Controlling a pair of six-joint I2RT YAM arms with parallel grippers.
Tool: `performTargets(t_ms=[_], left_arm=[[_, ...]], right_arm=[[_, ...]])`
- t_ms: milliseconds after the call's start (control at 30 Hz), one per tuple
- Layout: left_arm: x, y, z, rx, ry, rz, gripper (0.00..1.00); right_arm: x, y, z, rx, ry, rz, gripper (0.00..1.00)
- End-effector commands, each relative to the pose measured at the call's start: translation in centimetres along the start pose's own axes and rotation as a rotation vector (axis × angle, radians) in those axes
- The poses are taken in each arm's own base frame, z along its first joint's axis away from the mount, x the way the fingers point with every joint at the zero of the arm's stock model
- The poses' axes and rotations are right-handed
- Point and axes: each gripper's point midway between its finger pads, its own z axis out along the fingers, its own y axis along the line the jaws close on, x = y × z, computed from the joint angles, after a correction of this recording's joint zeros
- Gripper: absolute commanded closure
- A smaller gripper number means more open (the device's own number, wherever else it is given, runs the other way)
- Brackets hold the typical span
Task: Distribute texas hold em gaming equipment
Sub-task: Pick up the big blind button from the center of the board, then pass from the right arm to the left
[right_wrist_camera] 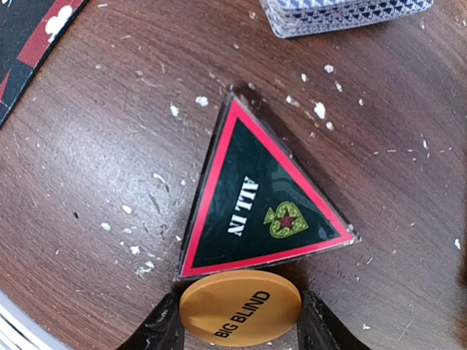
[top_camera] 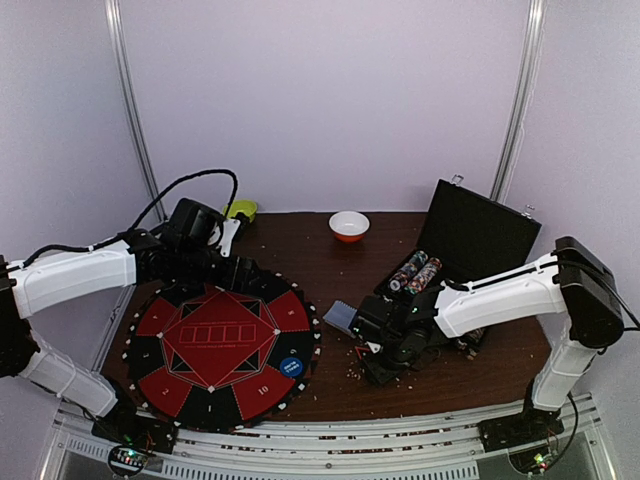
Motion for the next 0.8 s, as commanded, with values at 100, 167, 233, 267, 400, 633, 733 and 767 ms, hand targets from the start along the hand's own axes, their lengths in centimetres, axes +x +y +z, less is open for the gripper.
performTargets(t_ms=[100,167,233,267,400,633,733,767], left_arm=[[-1.5,-0.1,-0.5,0.002,-0.043,0.017,0.28],[-1.6,-0.3,-0.7,0.011,-0.047,0.018,0.28],[-1.8,-0.7,-1.2,0.035,-0.058,0.021,0.29],[-2.0,-1.2,-1.5,0.056,-0.063,0.025,0.29],[-2.3,-5.6,-3.2,0.309,-0.102,0.056,0.38],[-3.4,-13.8,-9.6,0.685,-0.331,0.17,0.36],[-3.6,-13.9,-11.0,0.707,-0.388,0.169,0.34],[-3.5,-13.7,-11.0,0.699,-0.392,0.167,0.34]], right_arm=[[0.5,0.5,-1.2,0.026,0.022,-0.069,0.64],[-0.2,1.2,-2.4,0.012,-0.011,-0.1,0.65],[-1.3,2.0,-4.1,-0.005,-0.078,-0.144,0.66],[-2.2,2.5,-5.2,-0.013,-0.129,-0.17,0.66],[-7.4,4.5,-11.6,-0.022,-0.427,-0.259,0.67],[-15.2,8.8,-19.0,-0.024,-0.778,-0.387,0.72],[-16.7,10.2,-20.9,-0.041,-0.861,-0.405,0.72],[-17.1,10.5,-21.3,-0.046,-0.879,-0.407,0.72]])
